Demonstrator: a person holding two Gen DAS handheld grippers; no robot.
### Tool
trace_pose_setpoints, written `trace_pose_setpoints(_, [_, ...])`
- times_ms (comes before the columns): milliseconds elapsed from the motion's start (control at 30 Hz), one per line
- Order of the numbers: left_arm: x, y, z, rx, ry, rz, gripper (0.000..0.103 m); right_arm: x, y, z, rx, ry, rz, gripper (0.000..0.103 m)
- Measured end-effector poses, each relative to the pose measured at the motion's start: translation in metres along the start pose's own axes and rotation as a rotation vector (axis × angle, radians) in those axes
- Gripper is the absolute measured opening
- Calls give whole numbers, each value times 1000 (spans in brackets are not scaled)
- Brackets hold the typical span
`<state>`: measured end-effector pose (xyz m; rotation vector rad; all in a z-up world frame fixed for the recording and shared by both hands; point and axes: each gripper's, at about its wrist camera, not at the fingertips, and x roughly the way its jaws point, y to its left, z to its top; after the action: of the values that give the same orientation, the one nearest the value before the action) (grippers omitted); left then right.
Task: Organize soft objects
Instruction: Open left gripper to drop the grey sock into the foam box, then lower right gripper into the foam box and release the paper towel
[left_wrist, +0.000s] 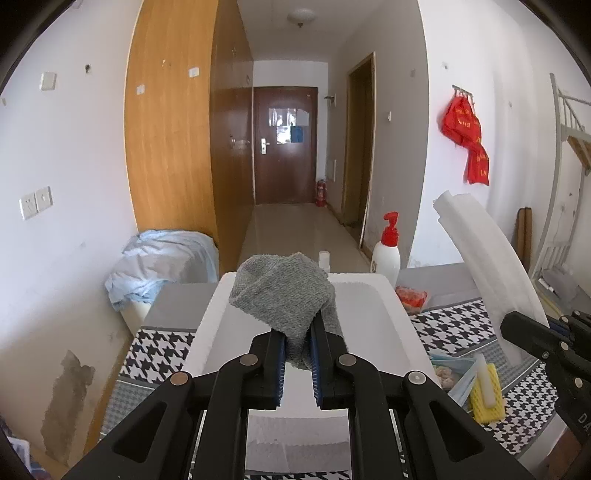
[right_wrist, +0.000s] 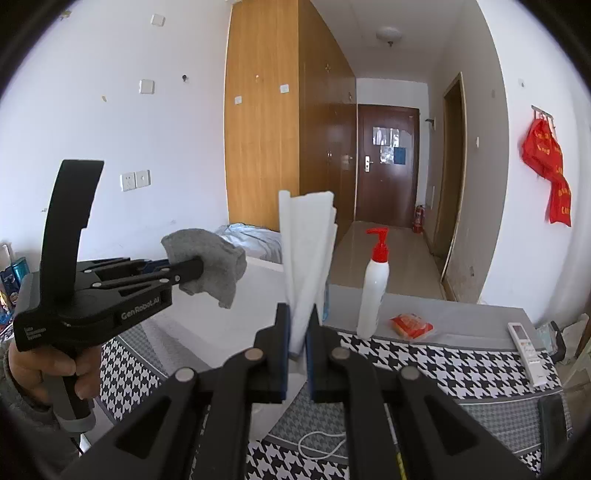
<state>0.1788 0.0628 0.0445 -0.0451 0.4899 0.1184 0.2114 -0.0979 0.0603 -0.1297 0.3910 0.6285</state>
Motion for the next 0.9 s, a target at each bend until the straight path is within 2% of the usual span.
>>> trace_pose_setpoints(133, [6,4,-1,-7,16,-7,15,4,0,0,2,8,-5,10])
trace_pose_setpoints(200, [7,6,-2,-13,23,-27,29,5,0,1,5,11,-6,10])
trace_pose_setpoints(267, [5,7,-2,-11,10,-29,69,6,0,1,5,13,-12,10])
trace_pose_setpoints(433, [-7,9,-2,-19,-54,-27,99,10,2,4,7,21,-18,10])
trace_pose_setpoints(467, [-11,10,-2,-21,-72,-24,102,10,4,5,5,20,-18,10])
trace_pose_setpoints(900, [-47,43,-4,-61,-152,105,102,27,24,21,-8,29,21,10])
